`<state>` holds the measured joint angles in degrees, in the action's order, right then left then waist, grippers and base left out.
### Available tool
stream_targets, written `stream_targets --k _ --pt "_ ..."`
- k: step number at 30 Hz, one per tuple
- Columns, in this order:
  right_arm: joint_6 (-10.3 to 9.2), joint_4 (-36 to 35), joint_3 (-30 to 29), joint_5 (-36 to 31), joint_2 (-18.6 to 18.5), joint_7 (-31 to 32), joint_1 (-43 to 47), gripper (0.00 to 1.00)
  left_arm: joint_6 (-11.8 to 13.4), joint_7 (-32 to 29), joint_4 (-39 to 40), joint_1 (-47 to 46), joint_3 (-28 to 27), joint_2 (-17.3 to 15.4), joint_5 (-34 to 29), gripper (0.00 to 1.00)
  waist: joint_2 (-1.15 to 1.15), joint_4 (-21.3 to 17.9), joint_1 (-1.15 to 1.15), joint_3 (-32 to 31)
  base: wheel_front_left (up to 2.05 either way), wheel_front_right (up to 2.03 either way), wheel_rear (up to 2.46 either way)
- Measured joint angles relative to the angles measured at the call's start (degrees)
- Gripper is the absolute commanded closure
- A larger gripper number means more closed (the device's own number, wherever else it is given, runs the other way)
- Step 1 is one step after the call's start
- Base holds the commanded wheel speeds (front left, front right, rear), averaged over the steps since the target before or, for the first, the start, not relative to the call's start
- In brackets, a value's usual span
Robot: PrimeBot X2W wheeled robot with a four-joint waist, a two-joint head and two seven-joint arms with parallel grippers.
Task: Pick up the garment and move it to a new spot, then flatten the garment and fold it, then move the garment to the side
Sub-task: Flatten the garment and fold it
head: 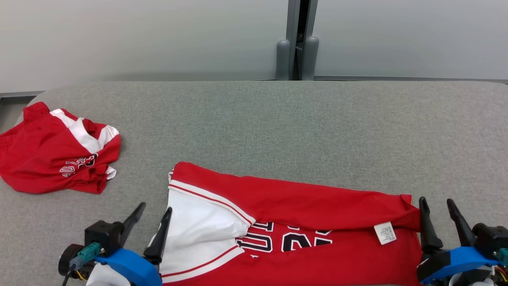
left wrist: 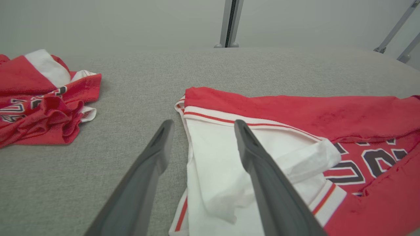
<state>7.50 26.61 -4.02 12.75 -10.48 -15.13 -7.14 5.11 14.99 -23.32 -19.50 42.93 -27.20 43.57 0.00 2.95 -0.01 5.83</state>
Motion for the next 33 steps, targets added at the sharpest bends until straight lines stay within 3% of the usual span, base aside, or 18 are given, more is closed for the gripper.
stream_targets --k 6,11,20,26,27,29,30,33 --pt "0.0 -4.8 -1.1 -0.6 0.4 0.0 0.4 0.0 1.6 0.0 5.5 3.6 -11.1 2.4 -8.7 0.0 0.0 -0.4 0.01 0.2 0.0 0.0 0.0" --pt "0.0 -3.1 -0.5 -1.2 1.0 0.0 0.0 0.0 1.7 0.1 10.6 7.6 -20.9 6.4 -16.9 0.0 0.0 -0.3 0.0 0.3 0.0 0.0 0.0" --pt "0.0 7.1 0.1 -1.9 2.1 2.6 -1.7 0.0 -2.6 0.1 14.6 12.5 -32.7 14.4 -27.0 0.0 0.0 0.2 0.0 0.7 0.0 0.0 0.0" --pt "0.0 12.1 1.7 -0.8 2.8 4.1 -2.6 0.0 -6.0 0.1 14.8 13.9 -37.8 18.2 -31.5 0.0 0.0 0.1 0.01 1.0 0.0 0.0 0.0" --pt "0.0 12.5 2.0 -0.4 2.8 4.1 -2.9 0.19 -6.5 0.1 14.7 14.0 -38.5 18.8 -32.2 0.0 0.0 0.1 0.0 1.0 0.0 0.0 0.0" --pt "-0.01 13.3 2.6 0.2 2.9 3.9 -3.2 0.95 -7.4 0.1 14.5 14.2 -39.6 19.7 -33.2 0.0 0.0 0.0 0.0 1.0 0.0 0.0 0.0" --pt "0.0 13.5 3.0 0.7 2.9 3.6 -3.3 1.0 -7.8 0.1 14.5 14.4 -40.2 20.1 -33.7 0.0 0.0 -0.1 0.0 1.0 0.0 0.0 0.0" --pt "0.01 13.6 3.4 1.7 2.9 2.5 -3.7 1.0 -8.8 0.1 14.6 14.5 -41.7 21.0 -34.9 0.0 0.0 -0.3 0.01 1.0 0.0 0.0 0.0"
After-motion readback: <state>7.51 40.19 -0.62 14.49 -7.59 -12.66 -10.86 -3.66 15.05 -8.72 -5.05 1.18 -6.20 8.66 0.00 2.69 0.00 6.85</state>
